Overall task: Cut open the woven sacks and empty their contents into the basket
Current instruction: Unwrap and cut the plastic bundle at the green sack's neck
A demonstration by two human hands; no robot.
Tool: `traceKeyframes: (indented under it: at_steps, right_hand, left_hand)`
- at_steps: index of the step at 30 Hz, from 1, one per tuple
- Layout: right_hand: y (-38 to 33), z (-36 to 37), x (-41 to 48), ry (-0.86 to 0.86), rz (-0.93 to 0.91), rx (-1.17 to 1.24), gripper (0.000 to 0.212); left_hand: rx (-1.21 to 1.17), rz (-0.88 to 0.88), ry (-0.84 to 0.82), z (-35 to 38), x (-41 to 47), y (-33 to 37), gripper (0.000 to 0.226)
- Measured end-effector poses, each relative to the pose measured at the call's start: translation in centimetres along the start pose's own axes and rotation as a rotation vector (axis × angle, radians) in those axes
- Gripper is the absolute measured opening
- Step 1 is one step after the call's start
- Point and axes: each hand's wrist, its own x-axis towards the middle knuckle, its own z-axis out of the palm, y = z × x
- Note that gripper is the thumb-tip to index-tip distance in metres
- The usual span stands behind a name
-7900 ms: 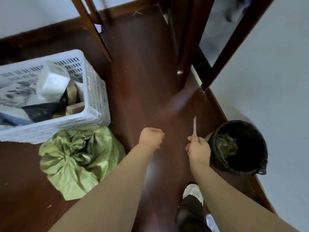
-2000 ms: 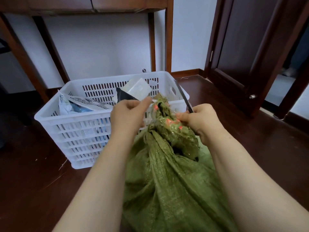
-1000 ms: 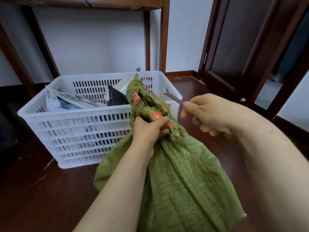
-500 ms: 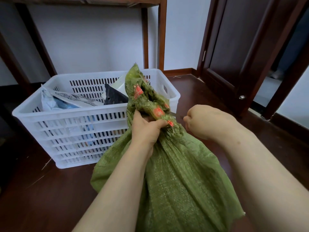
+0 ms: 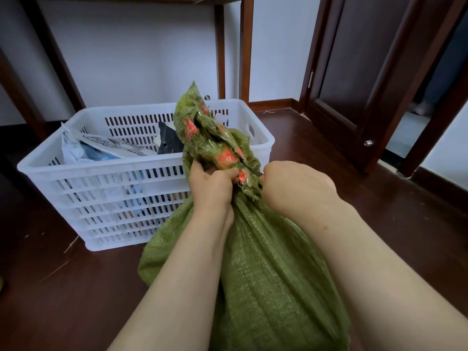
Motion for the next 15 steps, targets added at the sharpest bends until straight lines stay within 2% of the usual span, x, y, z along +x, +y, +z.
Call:
traceKeyframes:
  at_steps: [4, 7, 10, 15]
  right_hand:
    - [-0.6, 0.9, 0.0, -0.041, 0.008, 0.076, 0.020]
    - [-0.9, 1.5, 0.1, -0.091, -0.028, 0.105, 0.032]
    - [-1.1, 1.7, 0.2, -0.108, -0.084, 0.100, 0.033]
    - [-1.1, 1.8, 0.2, -0.078, -0.049, 0.120, 0.033]
  left_hand:
    - [0.055, -0.021, -0.008, 0.3, -0.5, -0.4, 0.043]
    - [0.041, -0.008, 0.127, -0.2, -0.2, -0.6, 0.034]
    - [-0.005, -0.004, 0.208, -0.8, 0.4, -0.1, 0.026]
    - [-0.011, -0.028, 0.233, -0.6, 0.5, -0.2, 0.027]
